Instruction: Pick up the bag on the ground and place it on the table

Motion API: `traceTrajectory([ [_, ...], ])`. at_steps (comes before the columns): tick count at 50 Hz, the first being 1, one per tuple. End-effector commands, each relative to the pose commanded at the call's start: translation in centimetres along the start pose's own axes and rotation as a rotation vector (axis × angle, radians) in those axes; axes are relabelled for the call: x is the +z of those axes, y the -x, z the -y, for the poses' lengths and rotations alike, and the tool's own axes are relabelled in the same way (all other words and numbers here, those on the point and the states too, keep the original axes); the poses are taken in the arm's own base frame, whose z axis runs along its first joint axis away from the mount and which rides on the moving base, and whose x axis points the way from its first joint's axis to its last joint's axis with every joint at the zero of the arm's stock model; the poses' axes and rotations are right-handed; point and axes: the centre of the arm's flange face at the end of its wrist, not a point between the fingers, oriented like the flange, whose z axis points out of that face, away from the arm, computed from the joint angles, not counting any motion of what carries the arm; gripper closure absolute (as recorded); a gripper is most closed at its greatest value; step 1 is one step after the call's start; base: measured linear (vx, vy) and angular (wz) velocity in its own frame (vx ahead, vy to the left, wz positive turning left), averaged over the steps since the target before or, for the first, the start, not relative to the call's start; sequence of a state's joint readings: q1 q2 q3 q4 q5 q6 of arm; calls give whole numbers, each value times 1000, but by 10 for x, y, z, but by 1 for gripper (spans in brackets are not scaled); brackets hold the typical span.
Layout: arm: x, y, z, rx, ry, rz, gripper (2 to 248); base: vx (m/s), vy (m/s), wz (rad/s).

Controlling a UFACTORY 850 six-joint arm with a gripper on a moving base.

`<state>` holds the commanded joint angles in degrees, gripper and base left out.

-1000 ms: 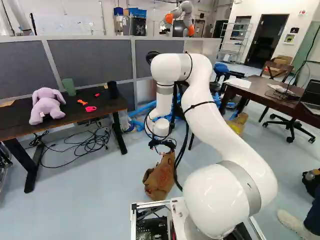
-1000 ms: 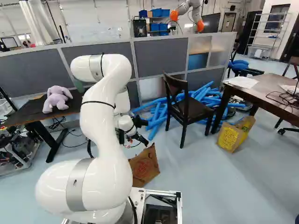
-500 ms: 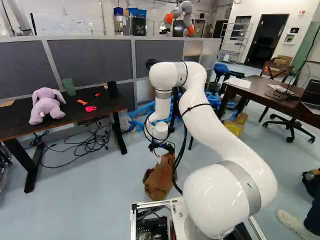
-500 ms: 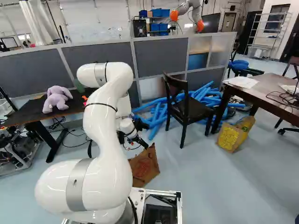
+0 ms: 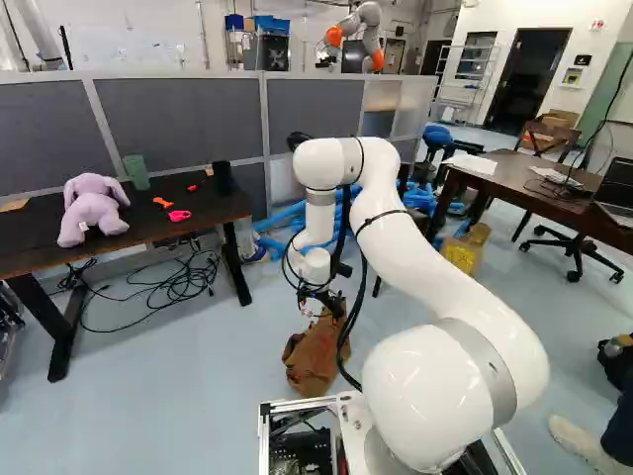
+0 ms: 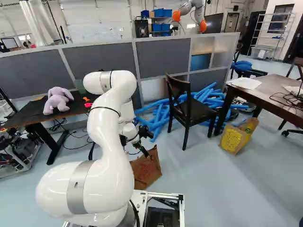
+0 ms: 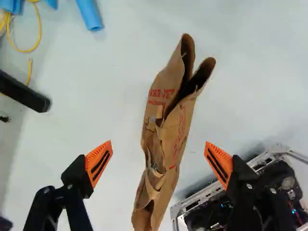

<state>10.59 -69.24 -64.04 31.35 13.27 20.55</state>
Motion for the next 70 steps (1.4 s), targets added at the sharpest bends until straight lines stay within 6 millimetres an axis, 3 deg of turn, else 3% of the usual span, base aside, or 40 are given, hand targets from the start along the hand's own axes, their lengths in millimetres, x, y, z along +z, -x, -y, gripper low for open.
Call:
traceTrajectory([
  [17,25,8,-1,148,43,67,3,0,0,0],
  [42,62,23,-3,173,103,180,3,0,0,0],
  [70,104,30,-3,179,115,193,3,0,0,0],
])
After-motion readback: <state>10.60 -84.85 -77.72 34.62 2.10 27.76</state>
